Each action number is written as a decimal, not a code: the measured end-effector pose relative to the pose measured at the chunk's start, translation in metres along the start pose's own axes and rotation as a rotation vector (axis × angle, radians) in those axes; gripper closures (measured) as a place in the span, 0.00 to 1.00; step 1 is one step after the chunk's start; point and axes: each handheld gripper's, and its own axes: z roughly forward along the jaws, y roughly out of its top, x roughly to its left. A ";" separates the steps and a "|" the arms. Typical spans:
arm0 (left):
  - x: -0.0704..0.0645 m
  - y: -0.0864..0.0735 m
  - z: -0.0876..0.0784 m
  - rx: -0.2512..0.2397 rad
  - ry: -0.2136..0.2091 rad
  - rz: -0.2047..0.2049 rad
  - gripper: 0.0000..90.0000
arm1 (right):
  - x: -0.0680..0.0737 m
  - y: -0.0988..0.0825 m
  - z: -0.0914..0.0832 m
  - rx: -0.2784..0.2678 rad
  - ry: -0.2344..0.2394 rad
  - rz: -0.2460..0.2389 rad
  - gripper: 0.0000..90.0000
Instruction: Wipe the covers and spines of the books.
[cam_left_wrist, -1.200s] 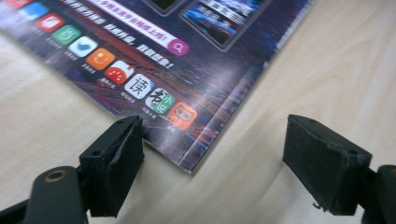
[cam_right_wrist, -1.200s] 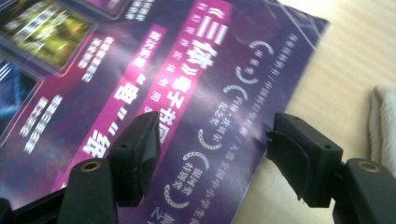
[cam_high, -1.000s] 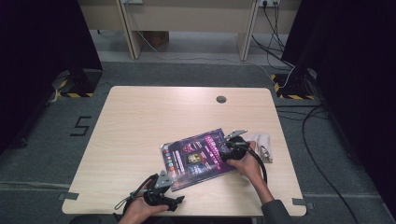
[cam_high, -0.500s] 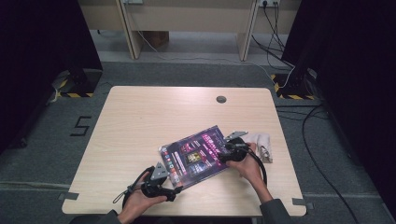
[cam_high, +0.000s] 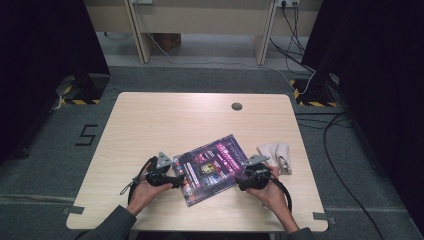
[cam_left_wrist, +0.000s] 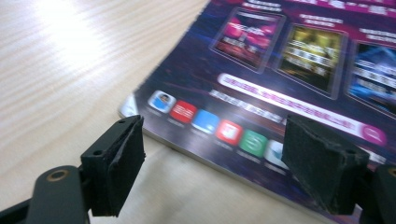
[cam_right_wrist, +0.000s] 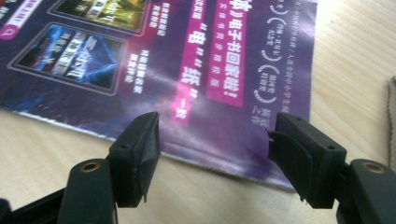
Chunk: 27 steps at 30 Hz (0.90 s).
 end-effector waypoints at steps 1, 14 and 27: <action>0.003 0.001 0.002 -0.005 0.004 0.002 0.23 | 0.002 -0.001 0.000 -0.003 0.002 -0.001 0.36; 0.018 0.008 0.022 -0.026 -0.038 0.005 0.23 | 0.015 -0.002 0.006 0.019 0.018 -0.045 0.36; 0.002 -0.003 -0.002 0.044 -0.035 0.033 0.32 | 0.004 0.002 0.012 0.016 -0.048 -0.025 0.34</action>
